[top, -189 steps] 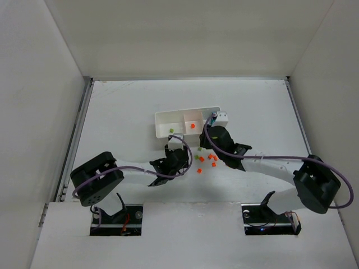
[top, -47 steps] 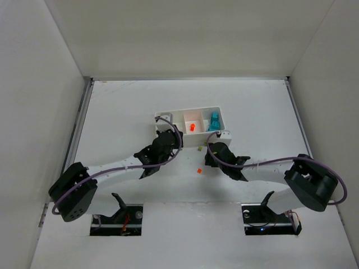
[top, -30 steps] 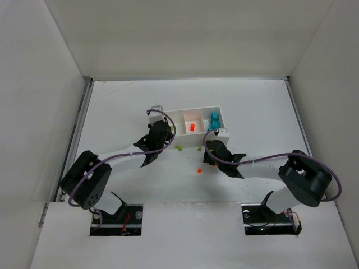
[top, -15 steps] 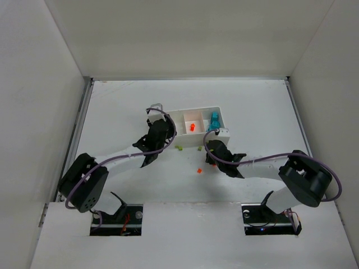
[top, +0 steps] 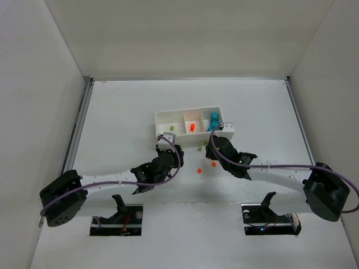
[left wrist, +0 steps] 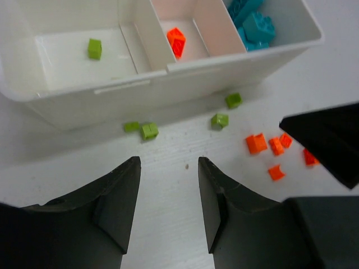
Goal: Sort the legos into containers by color
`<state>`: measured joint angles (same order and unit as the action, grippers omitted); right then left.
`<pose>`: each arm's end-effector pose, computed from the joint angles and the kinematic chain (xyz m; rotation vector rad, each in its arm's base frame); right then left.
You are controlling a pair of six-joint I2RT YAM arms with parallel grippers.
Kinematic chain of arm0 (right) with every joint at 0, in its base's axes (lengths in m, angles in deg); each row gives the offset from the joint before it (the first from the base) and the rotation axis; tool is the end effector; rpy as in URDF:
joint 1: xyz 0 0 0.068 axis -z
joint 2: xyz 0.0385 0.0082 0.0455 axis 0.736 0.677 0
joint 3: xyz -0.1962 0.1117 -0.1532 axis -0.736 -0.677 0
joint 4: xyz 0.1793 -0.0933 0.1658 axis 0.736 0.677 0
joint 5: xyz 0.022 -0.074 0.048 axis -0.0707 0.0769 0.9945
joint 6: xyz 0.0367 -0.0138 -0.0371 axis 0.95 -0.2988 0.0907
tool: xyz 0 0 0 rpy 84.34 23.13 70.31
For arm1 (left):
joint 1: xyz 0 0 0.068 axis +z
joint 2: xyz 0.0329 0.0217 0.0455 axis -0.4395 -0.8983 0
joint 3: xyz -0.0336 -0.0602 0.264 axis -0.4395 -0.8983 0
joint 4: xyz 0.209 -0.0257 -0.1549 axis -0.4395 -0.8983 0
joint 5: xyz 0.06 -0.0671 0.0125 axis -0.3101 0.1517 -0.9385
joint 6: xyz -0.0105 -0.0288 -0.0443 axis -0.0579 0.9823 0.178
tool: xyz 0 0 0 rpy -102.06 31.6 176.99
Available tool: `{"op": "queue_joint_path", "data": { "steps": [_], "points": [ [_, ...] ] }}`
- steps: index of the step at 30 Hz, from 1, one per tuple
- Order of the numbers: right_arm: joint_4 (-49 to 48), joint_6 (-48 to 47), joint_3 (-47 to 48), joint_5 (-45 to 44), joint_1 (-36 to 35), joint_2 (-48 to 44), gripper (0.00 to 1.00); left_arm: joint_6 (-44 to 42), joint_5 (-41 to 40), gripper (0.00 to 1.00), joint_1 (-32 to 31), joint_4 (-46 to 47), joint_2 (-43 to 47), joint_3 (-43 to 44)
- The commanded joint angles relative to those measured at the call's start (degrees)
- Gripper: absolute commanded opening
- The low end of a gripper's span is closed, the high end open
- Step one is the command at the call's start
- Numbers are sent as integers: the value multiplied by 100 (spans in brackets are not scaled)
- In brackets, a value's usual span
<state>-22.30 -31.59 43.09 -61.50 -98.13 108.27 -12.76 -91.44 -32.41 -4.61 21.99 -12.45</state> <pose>0.1763 0.1860 0.2002 0.0664 2.1210 0.3096 0.1417 -0.1946 0.2098 0.0931 1.8267 -0.5503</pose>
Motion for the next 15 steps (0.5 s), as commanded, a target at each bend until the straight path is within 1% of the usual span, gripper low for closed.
{"op": "queue_joint_path", "data": {
  "steps": [1, 2, 5, 7, 9, 13, 15],
  "points": [
    [255, -144, 268, -126, -10, 164, 43, 117, -611, 42, -387, -13, 181, -161],
    [229, -117, 250, -126, -10, 261, 47, 125, -672, 42, -466, -31, 224, -170],
    [176, -38, 242, -82, -37, 594, 53, 169, -735, 42, -607, -40, 365, -223],
    [150, 41, 259, -55, -45, 814, 53, 205, -673, 42, -634, -48, 383, -232],
    [141, 67, 303, -64, -45, 1025, 52, 205, -664, 42, -695, -75, 383, -258],
    [45, 94, 312, -55, -10, 1359, 46, 319, -673, 42, -766, -83, 435, -363],
    [-34, 77, 347, -55, 7, 1509, 41, 354, -656, 42, -775, -127, 471, -390]
  ]
}}
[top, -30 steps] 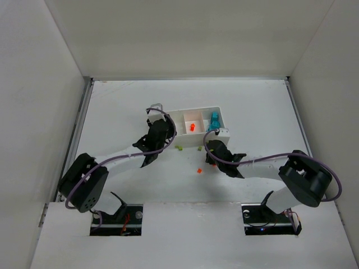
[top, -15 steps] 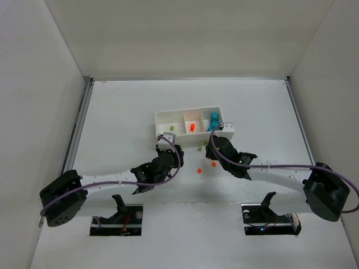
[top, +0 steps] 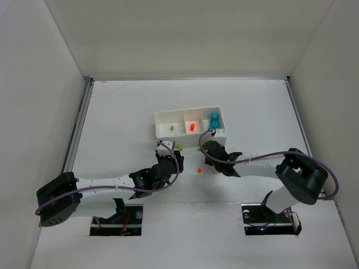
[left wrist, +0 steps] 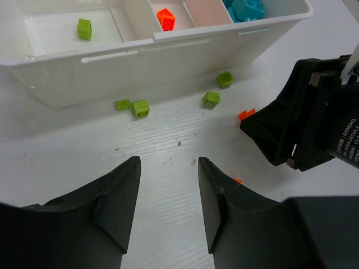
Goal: Sort the legos into containers by color
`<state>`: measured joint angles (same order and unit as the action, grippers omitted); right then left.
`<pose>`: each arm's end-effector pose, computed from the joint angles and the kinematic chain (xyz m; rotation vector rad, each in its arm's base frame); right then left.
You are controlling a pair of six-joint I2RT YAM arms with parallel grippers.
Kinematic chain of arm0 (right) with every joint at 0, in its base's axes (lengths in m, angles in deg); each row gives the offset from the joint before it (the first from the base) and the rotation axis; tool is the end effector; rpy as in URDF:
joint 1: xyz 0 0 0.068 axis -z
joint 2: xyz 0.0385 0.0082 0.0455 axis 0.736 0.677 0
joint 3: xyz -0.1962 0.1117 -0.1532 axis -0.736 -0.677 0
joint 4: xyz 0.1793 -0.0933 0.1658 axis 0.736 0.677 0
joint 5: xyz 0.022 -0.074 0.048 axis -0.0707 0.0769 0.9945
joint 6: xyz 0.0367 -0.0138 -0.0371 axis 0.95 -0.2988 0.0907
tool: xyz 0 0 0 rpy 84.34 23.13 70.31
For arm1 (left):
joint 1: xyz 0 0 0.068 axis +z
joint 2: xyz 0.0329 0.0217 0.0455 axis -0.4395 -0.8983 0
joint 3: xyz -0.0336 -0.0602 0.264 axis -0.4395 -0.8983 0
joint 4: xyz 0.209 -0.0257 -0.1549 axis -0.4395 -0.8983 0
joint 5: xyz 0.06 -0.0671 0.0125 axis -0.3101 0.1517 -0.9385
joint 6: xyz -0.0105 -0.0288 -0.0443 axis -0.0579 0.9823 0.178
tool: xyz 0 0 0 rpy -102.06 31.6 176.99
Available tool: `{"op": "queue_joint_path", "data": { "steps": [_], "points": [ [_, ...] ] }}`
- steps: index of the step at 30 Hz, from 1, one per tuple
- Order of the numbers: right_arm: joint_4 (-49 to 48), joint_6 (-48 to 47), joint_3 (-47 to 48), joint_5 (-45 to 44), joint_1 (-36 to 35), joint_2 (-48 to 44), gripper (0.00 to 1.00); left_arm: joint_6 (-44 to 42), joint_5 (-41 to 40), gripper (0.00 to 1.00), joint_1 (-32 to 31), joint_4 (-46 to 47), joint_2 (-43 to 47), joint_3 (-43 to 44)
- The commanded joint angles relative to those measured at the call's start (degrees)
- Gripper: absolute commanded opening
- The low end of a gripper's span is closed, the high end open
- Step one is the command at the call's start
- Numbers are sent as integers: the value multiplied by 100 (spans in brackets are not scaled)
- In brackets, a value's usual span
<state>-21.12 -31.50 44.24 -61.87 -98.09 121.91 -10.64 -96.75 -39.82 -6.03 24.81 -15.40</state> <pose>0.1872 0.1987 0.1463 -0.0135 2.2862 0.1048 0.1119 -0.1967 0.2018 0.1233 1.8345 -0.5703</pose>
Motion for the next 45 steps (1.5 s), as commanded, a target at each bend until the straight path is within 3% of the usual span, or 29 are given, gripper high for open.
{"op": "queue_joint_path", "data": {
  "steps": [1, 6, 14, 21, 24, 28, 31, 34, 40, 45],
  "points": [
    [-205, 41, 249, -53, -14, 198, 37, 151, -124, 42, -42, 6, 198, -104],
    [-188, 24, 319, -255, -49, 15, 21, 221, -116, 42, -121, 6, 93, -130],
    [41, -458, 792, -19, -94, -944, 21, 204, -89, 43, -209, 111, -320, 45],
    [-345, -1092, 1926, 254, 248, -146, 21, 195, -1, 43, -262, 410, -795, 300],
    [-671, -1189, 2331, 447, 547, 434, 28, 169, 16, 43, -297, 690, -1085, 432],
    [-750, -1145, 2481, 492, 724, 630, 56, 20, -54, 44, -376, 884, -1427, 669],
    [-908, -1154, 2184, 422, 724, 279, 60, -69, -98, 45, -341, 972, -1752, 880],
    [-1022, -1032, 1648, 360, 697, -265, 53, -156, -107, 45, -306, 1016, -2139, 1152],
    [-1137, -312, 242, 254, 609, -1329, 28, -245, -107, 45, -262, 1254, -2974, 1557],
    [-1058, 234, -743, 149, 574, -2050, 25, -227, -98, 45, -174, 1271, -3501, 1926]
  ]
}}
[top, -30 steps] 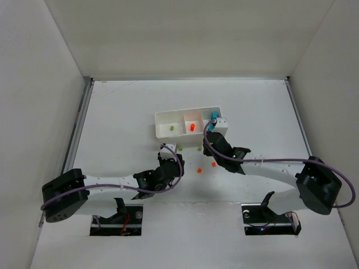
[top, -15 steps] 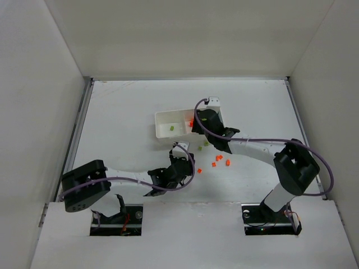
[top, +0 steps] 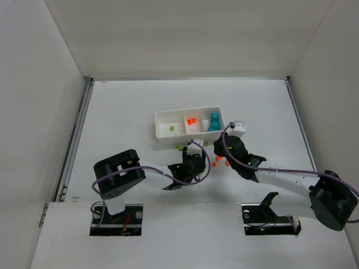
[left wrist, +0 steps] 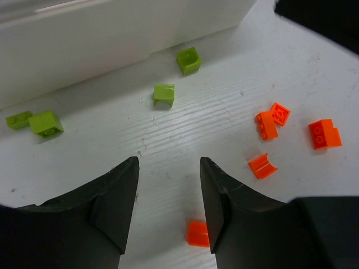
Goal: Sort the legos into containers by color
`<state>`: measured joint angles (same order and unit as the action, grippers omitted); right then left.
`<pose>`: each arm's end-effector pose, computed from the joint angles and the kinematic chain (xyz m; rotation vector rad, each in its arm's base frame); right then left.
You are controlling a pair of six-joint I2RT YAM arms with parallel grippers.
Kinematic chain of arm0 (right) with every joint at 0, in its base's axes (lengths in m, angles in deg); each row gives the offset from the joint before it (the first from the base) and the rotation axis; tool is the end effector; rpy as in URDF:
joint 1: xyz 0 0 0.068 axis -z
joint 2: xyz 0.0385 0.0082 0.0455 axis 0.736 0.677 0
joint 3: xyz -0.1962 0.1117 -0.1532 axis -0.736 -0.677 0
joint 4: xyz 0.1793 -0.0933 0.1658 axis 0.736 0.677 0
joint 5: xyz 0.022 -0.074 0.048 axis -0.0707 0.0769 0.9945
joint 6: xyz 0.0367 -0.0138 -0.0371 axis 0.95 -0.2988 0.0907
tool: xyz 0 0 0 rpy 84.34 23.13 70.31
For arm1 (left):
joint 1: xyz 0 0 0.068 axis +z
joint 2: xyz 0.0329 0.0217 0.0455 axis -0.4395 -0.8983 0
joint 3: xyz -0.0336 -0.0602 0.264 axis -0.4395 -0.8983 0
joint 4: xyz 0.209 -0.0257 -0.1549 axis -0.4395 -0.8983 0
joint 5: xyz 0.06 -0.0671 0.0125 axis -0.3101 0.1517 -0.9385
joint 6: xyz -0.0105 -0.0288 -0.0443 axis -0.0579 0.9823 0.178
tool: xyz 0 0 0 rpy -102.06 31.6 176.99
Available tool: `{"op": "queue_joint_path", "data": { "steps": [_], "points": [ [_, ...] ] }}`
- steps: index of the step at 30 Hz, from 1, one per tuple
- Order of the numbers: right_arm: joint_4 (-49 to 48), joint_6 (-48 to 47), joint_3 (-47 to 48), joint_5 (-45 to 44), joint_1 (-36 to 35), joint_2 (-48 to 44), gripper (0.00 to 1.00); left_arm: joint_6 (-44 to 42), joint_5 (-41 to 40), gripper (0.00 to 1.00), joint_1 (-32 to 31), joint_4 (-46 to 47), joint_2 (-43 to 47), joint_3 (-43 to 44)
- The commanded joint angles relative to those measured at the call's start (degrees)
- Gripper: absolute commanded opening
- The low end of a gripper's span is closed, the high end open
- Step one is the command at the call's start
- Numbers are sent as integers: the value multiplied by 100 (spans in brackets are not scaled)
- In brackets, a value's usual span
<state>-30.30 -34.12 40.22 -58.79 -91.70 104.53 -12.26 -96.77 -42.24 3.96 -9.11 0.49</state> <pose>0.1912 0.1624 0.2113 0.1577 2.0075 0.3736 0.1401 -0.2933 0.1489 0.2624 1.9197 -0.4693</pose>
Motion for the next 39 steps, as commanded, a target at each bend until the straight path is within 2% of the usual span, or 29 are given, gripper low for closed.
{"op": "queue_joint_path", "data": {
  "steps": [1, 11, 16, 20, 26, 30, 39],
  "points": [
    [-114, 584, -481, -159, -73, -436, 25, -74, -96, 45, 86, 273, -197, 416],
    [-34, 989, -1071, -168, -108, -762, 44, -13, 9, 46, 569, 246, -962, 935],
    [-96, 1086, -1160, -168, -117, -824, 47, -48, 255, 45, 762, 220, -1112, 1084],
    [-96, 1147, -1204, -168, -125, -789, 47, -65, 519, 41, 772, 185, -1200, 1199],
    [18, 1209, -1265, -317, -125, -955, 47, -65, 555, 28, 736, 149, -1262, 1234],
    [508, 1419, -1292, -537, -125, -1271, 49, -74, 555, 20, 728, 149, -938, 1120],
    [2240, 1876, -915, -722, -82, -1553, 53, -92, 853, 18, 868, 71, 801, 497]
  ]
}}
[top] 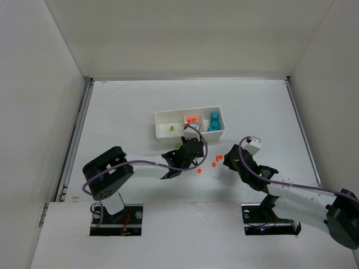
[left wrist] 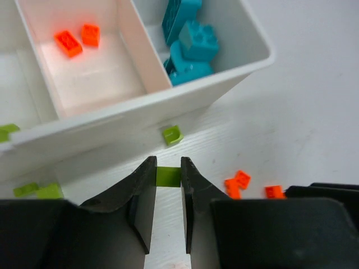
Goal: Sort the legos into containers by color
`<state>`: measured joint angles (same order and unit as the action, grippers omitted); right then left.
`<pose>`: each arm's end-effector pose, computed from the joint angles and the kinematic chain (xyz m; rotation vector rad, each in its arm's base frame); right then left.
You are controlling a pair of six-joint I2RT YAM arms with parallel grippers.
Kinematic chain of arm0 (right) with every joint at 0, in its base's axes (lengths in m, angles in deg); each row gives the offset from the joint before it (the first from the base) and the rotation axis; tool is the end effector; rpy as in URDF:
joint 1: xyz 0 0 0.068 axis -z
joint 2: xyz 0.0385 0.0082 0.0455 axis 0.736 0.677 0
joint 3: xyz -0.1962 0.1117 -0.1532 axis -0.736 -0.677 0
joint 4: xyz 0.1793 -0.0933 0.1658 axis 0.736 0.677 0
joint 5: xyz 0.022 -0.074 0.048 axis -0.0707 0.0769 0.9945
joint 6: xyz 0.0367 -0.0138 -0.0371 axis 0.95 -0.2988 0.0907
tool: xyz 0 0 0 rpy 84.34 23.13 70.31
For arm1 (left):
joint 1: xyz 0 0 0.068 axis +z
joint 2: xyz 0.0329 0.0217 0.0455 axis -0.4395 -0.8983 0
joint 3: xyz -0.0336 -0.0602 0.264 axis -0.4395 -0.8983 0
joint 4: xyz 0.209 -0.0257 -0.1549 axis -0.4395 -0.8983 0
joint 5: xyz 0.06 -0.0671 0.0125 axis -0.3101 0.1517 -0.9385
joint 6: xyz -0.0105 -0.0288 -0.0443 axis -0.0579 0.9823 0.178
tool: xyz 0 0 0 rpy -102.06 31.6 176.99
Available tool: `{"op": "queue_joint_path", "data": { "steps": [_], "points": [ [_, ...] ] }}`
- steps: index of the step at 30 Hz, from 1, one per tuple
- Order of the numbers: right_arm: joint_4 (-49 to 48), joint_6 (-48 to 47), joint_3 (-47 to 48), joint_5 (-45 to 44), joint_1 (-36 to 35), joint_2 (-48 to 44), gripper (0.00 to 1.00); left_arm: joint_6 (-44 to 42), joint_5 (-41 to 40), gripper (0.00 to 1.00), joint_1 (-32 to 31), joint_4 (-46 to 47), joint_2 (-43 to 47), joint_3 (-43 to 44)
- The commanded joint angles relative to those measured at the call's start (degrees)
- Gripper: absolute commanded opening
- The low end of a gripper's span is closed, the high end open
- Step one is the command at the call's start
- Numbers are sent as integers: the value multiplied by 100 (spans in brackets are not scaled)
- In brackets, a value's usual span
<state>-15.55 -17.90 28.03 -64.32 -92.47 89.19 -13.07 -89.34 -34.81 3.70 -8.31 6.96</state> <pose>0.1416 0.1134 0.1739 0.4340 2.0950 0.3094 0.1857 -0.2965 0.1837 0.1840 1.8686 -0.5743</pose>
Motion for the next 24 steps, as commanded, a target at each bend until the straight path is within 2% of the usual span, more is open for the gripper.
{"op": "queue_joint_path", "data": {
  "steps": [1, 6, 8, 12, 18, 24],
  "points": [
    [958, 298, 384, -151, -5, 16, 53, -20, 119, 18, 186, 18, 940, -221],
    [1408, 343, 771, -125, 57, 595, 55, 33, 128, 18, 713, -229, 1820, -528],
    [1417, 334, 921, -99, 48, 929, 58, 129, 163, 18, 976, -255, 1970, -617],
    [1417, 317, 1106, -63, 48, 1264, 55, 323, 251, 18, 1495, -246, 2120, -810],
    [1408, 123, 1352, 297, 276, 1554, 50, 481, 488, 18, 2102, -290, 1866, -819],
    [1391, 158, 1431, 455, 311, 1879, 44, 490, 593, 20, 2296, -272, 1216, -460]
  ]
}}
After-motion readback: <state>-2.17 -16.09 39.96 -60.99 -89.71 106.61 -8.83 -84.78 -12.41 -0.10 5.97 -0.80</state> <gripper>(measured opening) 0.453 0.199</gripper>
